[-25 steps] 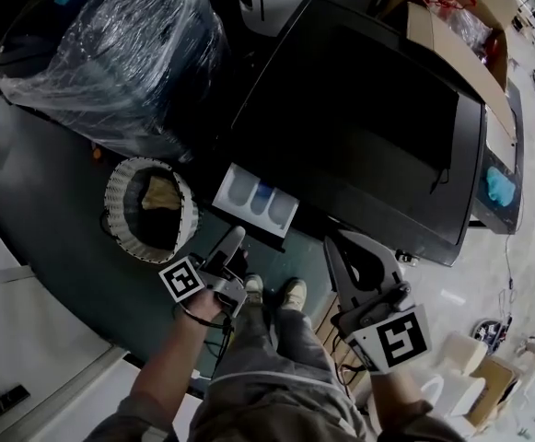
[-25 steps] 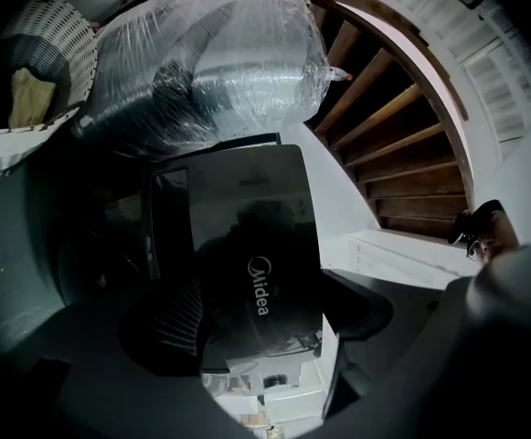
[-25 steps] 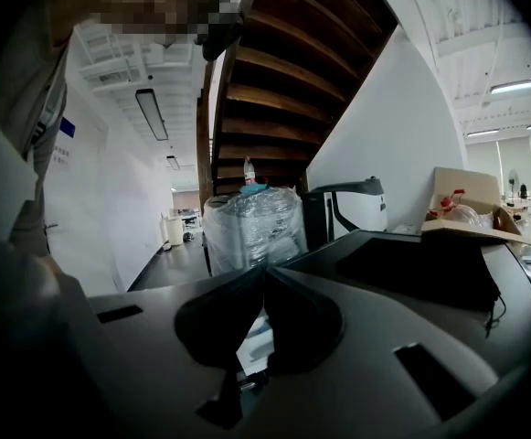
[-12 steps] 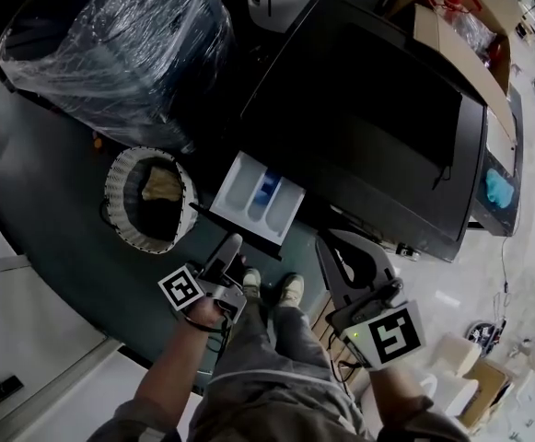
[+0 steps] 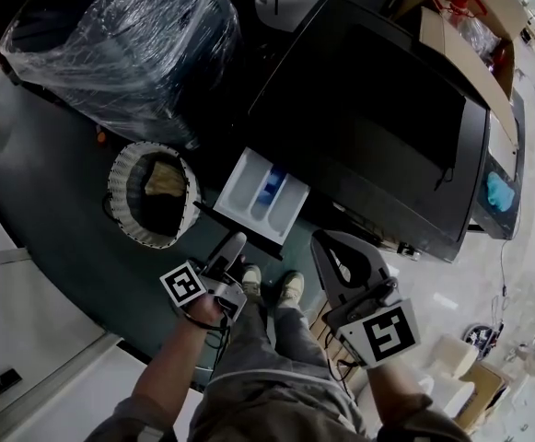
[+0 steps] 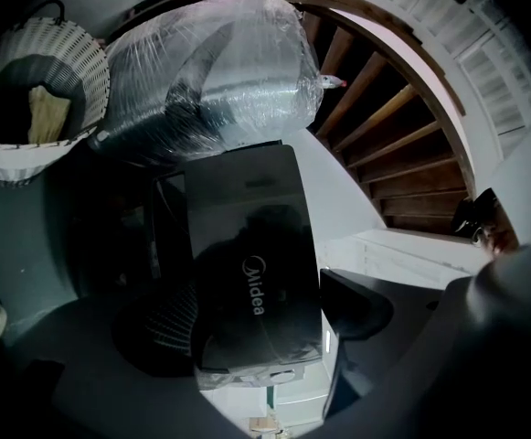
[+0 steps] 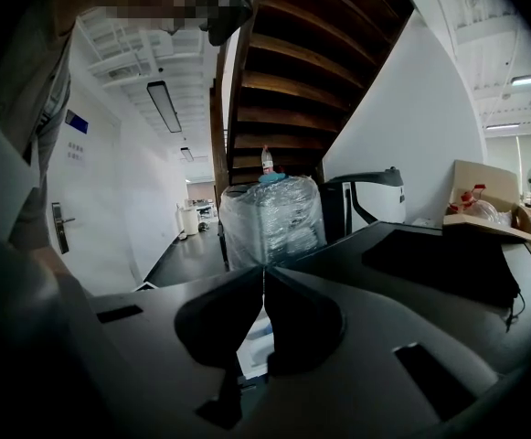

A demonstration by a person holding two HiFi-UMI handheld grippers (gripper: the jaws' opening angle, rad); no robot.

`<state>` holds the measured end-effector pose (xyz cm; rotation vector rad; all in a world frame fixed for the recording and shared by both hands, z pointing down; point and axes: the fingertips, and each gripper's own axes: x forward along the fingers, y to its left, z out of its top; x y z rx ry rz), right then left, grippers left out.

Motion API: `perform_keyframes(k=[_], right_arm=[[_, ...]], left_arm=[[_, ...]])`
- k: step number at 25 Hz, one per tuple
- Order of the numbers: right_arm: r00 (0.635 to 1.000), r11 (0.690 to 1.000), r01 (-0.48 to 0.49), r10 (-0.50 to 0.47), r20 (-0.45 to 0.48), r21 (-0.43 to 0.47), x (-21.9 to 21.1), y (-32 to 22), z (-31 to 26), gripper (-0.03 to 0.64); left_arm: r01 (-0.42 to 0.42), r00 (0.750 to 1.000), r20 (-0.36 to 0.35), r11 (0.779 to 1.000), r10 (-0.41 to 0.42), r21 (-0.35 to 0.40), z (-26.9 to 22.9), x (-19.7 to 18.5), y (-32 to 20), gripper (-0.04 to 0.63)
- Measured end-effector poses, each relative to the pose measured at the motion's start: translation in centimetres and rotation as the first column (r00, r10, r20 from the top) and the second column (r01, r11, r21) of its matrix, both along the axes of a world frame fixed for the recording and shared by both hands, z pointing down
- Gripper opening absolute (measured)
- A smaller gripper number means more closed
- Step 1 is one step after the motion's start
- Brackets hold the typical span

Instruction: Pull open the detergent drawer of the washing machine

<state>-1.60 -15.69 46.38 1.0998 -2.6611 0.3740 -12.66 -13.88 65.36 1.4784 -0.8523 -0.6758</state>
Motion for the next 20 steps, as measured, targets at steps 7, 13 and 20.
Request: perform_keyframes(k=[7, 13, 20], right_arm=[[1.0, 0.999, 0.021, -0.021, 0.001, 0.024, -0.6, -0.3, -2.1, 0.032], [1.0, 0.998, 0.019, -0.019, 0.0, 0.065, -0.1, -0.3, -5.2, 0.031], [1.0, 0.992, -0.006, 0.006, 0.002, 0.122, 1.5, -0.4, -9.3, 0.032]], left_arm=[[0.045, 0.992, 0.125, 0.995, -0.034, -0.084, 0.1, -0.3, 0.4, 0.422], [-0.022, 0.932, 0.361, 0.998, 0.039, -0.052, -1.9, -0.8, 0.6, 0.42], [-0.105, 0.846, 0.528, 0.994, 0.077, 0.023, -7.0, -0.6, 0.5, 0.413]])
